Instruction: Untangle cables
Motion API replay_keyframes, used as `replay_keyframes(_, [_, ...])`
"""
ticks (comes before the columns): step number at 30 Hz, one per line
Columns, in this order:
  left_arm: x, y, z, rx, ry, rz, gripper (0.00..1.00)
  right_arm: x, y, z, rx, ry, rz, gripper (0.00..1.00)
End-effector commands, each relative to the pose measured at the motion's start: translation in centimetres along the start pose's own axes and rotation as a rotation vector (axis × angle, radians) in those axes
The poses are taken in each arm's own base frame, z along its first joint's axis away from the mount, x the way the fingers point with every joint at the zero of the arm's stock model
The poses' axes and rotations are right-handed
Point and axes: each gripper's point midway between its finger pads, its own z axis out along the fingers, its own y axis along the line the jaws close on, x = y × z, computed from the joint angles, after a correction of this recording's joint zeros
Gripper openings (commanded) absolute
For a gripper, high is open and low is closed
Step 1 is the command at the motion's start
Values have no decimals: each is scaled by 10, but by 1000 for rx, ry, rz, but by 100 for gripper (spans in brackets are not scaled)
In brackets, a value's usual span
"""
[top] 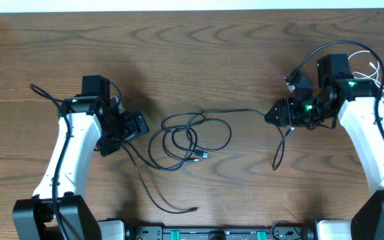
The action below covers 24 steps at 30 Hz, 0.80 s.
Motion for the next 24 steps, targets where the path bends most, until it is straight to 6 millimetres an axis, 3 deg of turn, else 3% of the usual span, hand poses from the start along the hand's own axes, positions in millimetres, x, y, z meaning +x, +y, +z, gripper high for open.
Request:
replay_keyframes(1, [-7, 29, -6, -195, -61, -45, 98, -2, 11, -4, 8, -17, -28, 59])
replay_keyframes(5, [-1, 34, -27, -247, -34, -52, 98, -1, 16, -1, 4, -10, -43, 61])
replay_keyframes(10, [-6, 38, -81, -335, -78, -102, 98, -3, 16, -1, 3, -15, -47, 61])
replay_keyframes(13, [-11, 29, -105, -312, -118, -139, 98, -4, 17, -1, 2, -22, -26, 61])
replay_keyframes(16, [-17, 19, -108, -263, -144, -138, 99, -6, 17, -1, 2, -28, -5, 61])
replay_keyframes(20, [-15, 5, -95, -205, -122, -107, 73, -6, 17, -1, 2, -31, 4, 61])
replay_keyframes(24, [-8, -5, -80, -184, -91, -71, 61, -6, 17, -1, 2, -31, 3, 61])
